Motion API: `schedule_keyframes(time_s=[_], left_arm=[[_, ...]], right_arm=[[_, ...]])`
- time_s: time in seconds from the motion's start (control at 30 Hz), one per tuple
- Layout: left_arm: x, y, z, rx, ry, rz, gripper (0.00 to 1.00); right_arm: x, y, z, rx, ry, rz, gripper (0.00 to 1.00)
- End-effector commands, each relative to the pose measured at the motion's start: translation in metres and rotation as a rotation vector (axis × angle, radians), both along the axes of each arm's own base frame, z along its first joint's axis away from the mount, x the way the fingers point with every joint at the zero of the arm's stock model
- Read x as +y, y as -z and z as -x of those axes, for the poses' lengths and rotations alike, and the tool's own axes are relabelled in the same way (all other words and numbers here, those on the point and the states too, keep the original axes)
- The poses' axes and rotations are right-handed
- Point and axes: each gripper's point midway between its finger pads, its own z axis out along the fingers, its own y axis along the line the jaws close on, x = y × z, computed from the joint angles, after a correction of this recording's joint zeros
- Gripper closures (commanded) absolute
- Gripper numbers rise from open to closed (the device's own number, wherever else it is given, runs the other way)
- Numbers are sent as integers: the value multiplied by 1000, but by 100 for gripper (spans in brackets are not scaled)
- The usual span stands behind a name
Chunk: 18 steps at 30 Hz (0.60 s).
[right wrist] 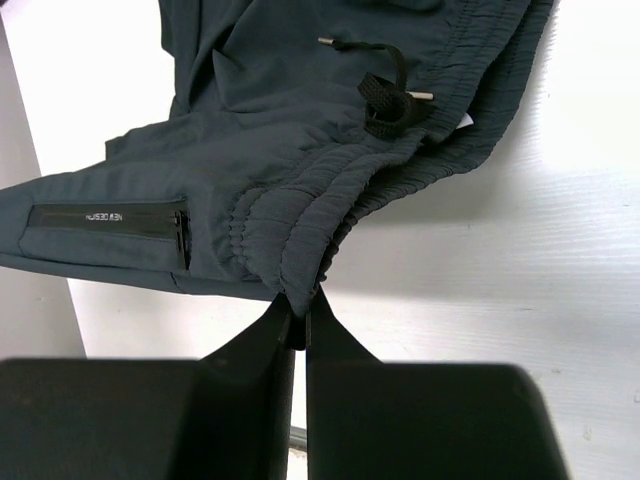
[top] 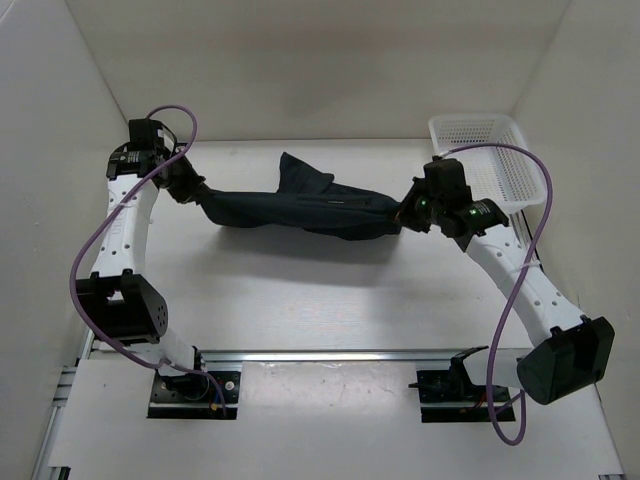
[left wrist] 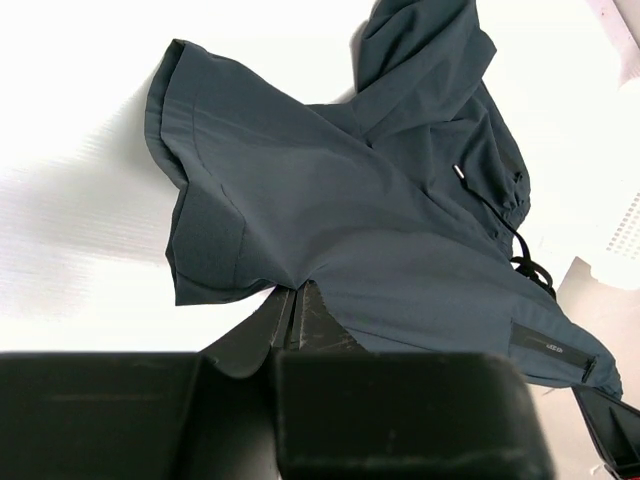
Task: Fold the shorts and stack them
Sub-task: Flatten the shorts out
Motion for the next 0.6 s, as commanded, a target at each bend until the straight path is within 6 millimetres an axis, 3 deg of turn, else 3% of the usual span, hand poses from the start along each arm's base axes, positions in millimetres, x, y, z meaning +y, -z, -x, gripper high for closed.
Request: schedule_keyframes(time_s=[0.0,0.17,0.27,0.33,0.37,0.43,0.47,0.53,0.57], left_arm=[[15,-11,2,-42,-28,-48,89],[14,-27,4,-81,-16,-50,89],[12,-55,10,-143,-4,-54,89],[10,-92,18,-238,0,-50,89],[8,-106,21,-277,7,-47,89],[9,-142,36,-389,10,-65,89],[8,-159,41,-447,9,-73,89],[5,-196,61,-565,3,-82,89],[9,-206,67,-591,-21,-89,89]], right_arm=[[-16,-20,1,-54,29,53,100],[-24,-37,7,-94,28,77,100],[-31,-74,13,-182,16,84,100],[-41,-99,21,-256,10,116,100],[-44,-124,22,-316,13,114,100],[-51,-143,31,-360,-19,152,100],[-53,-165,36,-408,-22,149,100],[-58,-176,43,-430,-45,182,100],[-60,-184,47,-452,-48,185,100]])
